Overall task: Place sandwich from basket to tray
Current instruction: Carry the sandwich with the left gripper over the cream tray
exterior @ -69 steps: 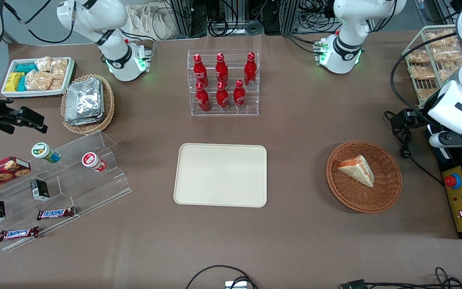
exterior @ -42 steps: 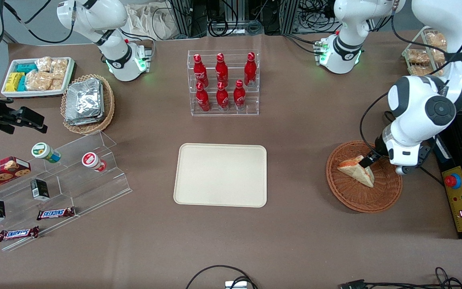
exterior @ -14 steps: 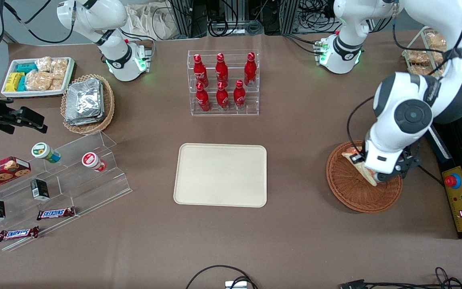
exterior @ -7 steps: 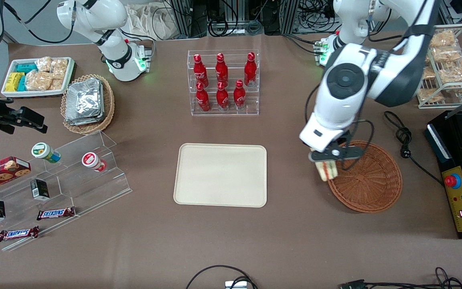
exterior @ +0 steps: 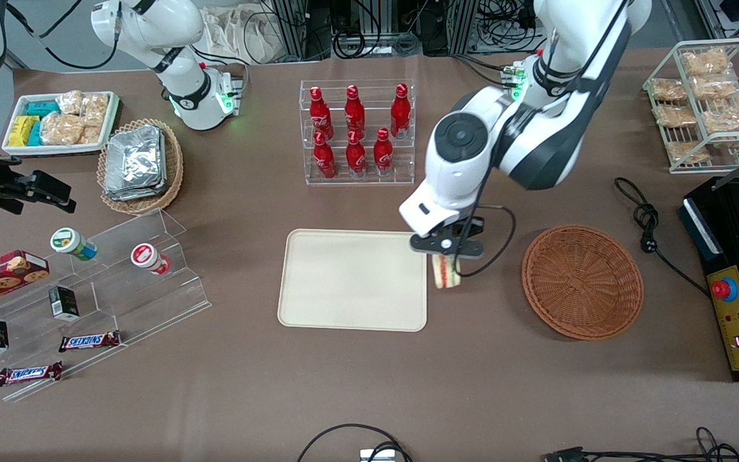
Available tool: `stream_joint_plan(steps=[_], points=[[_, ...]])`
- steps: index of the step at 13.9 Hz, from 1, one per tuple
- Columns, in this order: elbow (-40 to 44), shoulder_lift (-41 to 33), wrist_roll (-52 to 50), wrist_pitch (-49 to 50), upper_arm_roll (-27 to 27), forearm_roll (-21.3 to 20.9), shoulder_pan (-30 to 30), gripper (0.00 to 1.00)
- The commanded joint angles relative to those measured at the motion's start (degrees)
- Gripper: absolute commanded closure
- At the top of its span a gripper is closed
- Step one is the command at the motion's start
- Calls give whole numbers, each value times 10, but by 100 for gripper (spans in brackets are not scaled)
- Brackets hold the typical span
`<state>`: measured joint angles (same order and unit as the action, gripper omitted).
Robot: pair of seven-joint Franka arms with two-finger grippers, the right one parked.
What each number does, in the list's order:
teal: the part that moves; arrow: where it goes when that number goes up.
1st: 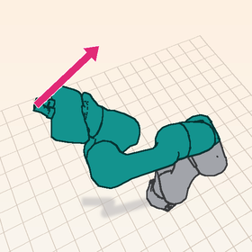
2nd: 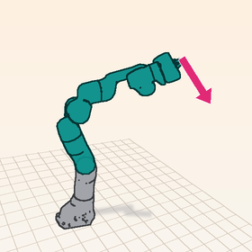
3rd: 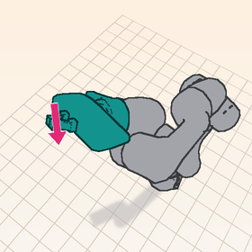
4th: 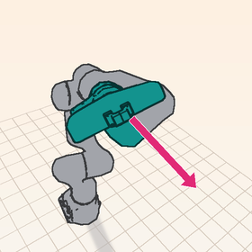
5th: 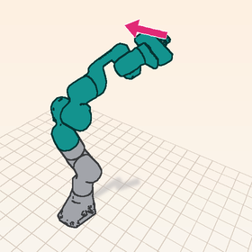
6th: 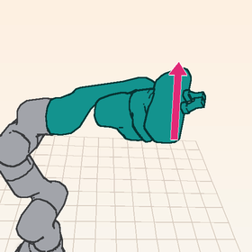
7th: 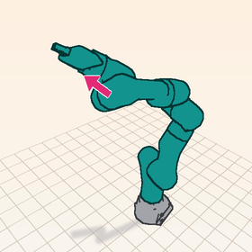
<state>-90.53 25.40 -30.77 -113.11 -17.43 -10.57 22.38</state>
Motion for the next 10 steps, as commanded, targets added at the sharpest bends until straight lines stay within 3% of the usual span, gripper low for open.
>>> stream_joint_plan(steps=[1, 10], points=[[33, 75, 12, -69, 4, -2, 18, 100], [46, 173, 9, -171, 4, -33, 27, 99]])
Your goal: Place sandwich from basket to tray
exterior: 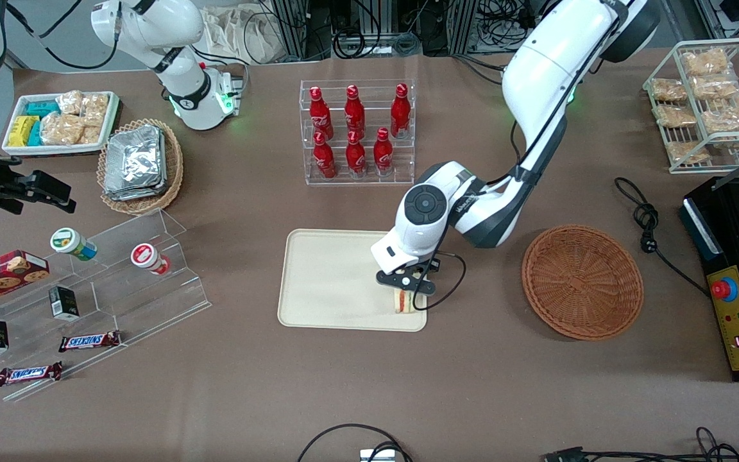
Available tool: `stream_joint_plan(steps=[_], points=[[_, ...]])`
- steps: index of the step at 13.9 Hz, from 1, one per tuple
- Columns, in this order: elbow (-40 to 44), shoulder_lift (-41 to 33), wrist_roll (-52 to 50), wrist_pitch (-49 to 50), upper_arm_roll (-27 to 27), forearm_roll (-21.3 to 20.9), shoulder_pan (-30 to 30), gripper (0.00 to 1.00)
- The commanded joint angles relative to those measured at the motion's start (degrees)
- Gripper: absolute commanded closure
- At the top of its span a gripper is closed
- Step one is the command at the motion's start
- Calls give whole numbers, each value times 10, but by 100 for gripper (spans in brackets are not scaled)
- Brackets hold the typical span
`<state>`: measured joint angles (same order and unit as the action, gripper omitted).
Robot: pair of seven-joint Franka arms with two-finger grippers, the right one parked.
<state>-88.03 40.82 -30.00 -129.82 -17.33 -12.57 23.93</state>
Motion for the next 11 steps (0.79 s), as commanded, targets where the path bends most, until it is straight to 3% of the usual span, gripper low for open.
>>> stream_joint_plan(steps=[1, 2, 4, 5, 11], points=[[21, 25, 0, -3, 3, -21, 19, 94], [22, 31, -1, -4, 4, -24, 21, 83], [22, 36, -2, -4, 4, -30, 23, 20], [22, 35, -8, -4, 4, -33, 27, 0], [17, -41, -93, 42, 5, -34, 27, 0]])
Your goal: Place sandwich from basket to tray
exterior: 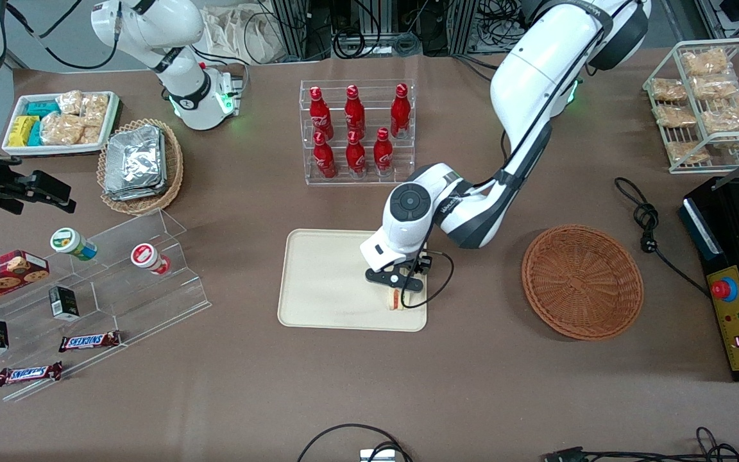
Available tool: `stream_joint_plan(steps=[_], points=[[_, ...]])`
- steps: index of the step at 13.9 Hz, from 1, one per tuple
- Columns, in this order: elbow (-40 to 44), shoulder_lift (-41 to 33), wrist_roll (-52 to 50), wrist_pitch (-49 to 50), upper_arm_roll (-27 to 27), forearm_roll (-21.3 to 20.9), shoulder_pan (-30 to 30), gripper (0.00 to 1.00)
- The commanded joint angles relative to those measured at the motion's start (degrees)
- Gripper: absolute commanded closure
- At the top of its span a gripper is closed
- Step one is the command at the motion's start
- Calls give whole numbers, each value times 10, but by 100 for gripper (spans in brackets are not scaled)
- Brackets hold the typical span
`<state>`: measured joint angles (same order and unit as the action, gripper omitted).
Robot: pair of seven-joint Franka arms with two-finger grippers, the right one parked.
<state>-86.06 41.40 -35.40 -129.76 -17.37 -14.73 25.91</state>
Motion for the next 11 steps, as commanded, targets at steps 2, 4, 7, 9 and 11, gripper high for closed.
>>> stream_joint_plan(steps=[2, 4, 7, 9, 11], points=[[-2, -92, -47, 99, 5, -13, 2, 0], [-4, -138, -43, 146, 7, -11, -20, 0], [-47, -210, -11, 163, 5, 4, -73, 0], [-109, -270, 38, 162, 4, 22, -117, 0], [-150, -323, 94, 170, 5, 37, -156, 0]])
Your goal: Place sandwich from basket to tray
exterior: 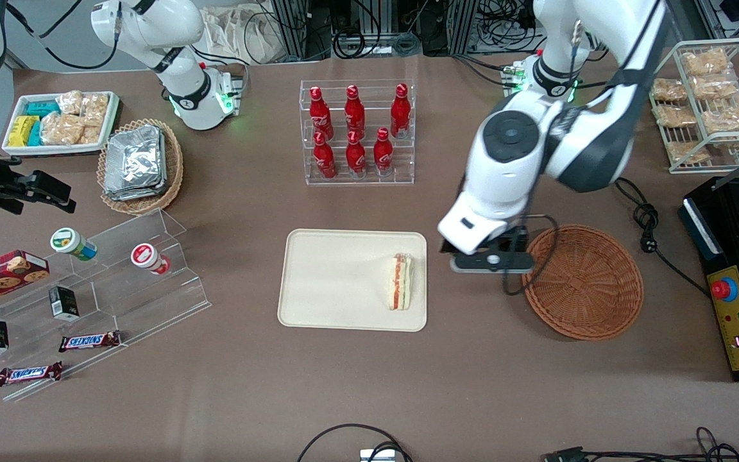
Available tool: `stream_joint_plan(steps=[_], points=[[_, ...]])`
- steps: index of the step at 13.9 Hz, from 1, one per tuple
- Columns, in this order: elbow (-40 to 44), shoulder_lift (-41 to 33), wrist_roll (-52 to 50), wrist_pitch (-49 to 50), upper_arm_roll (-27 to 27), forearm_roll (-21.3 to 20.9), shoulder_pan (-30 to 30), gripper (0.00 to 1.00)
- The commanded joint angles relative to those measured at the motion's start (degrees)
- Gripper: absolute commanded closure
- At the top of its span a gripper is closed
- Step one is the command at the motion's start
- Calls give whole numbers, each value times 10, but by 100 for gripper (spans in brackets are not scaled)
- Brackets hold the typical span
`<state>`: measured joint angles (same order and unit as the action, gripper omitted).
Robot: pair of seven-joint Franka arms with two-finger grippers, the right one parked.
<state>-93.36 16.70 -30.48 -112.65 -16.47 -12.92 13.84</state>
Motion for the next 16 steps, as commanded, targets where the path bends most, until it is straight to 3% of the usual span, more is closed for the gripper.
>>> stream_joint_plan(steps=[1, 6, 9, 16], points=[[-81, -92, 63, 15, -4, 22, -58, 0], [-56, -141, 137, 95, -1, 39, -129, 0], [3, -139, 183, 164, -1, 98, -178, 0], [22, -126, 180, 165, 0, 98, -186, 0]])
